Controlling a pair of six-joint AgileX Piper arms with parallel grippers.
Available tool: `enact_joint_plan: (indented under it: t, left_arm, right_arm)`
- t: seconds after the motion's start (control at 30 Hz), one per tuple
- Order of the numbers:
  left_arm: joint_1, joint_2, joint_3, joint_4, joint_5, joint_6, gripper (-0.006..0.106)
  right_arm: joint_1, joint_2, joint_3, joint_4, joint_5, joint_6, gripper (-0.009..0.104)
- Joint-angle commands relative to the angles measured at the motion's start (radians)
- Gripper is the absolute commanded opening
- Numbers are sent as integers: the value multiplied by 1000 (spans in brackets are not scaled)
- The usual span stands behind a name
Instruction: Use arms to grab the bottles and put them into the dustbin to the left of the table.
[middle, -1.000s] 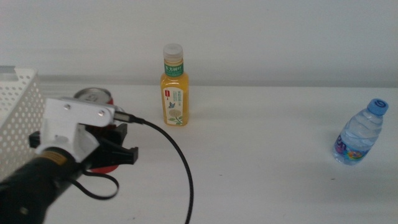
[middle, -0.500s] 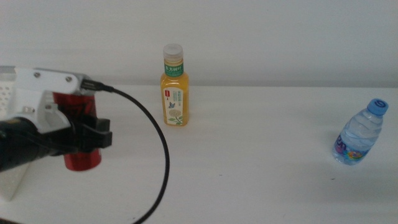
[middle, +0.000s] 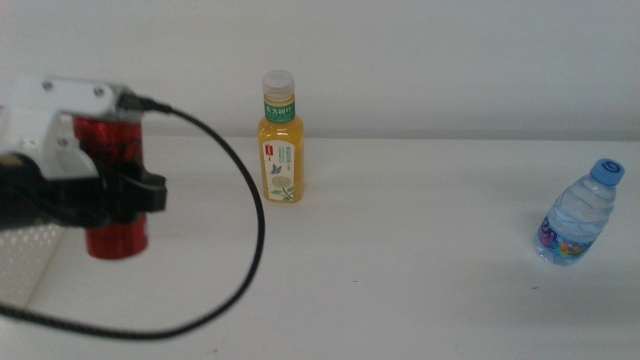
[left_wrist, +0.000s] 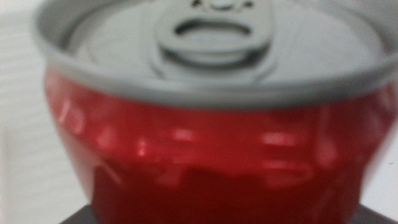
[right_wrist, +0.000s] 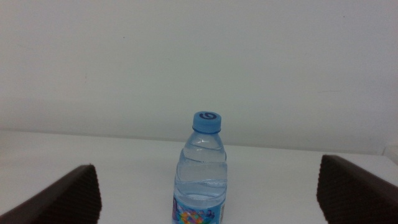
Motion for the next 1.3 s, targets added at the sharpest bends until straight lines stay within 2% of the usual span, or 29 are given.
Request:
enact_joint_plan:
  t: [0.0,0.13,0.23,0.43,0.6,0.77,0.97,1.27]
  left_arm:
    - [21,-11,-78,156,71,-172,-2]
    - [75,26,-227,274,336,-182,-2]
    - [135,100,-342,290,495,-155,-2]
    - [275,284,-580,233,761,-23,-2]
    - [391,428,-781,333,910,-10,-2]
    - [481,541,-885,380,894,32,-2]
    - [550,648,-896,448,805,66,-2]
    - [588,777,-896,450,785,69,0]
  right_arm:
    - [-7,-38,42,-6,-12,-2,93]
    - [-7,-38,42,-6,-12,-2,93]
    - [-7,-38,42,-6,-12,-2,93]
    - [-7,-38,42,-6,-12,-2,93]
    - [-7,-38,42,-6,-12,-2,93]
    - [-7,-38,42,-6,-12,-2,93]
    - [-7,-38,42,-6,-12,-2,93]
    - [-7,-38,42,-6,-12,-2,93]
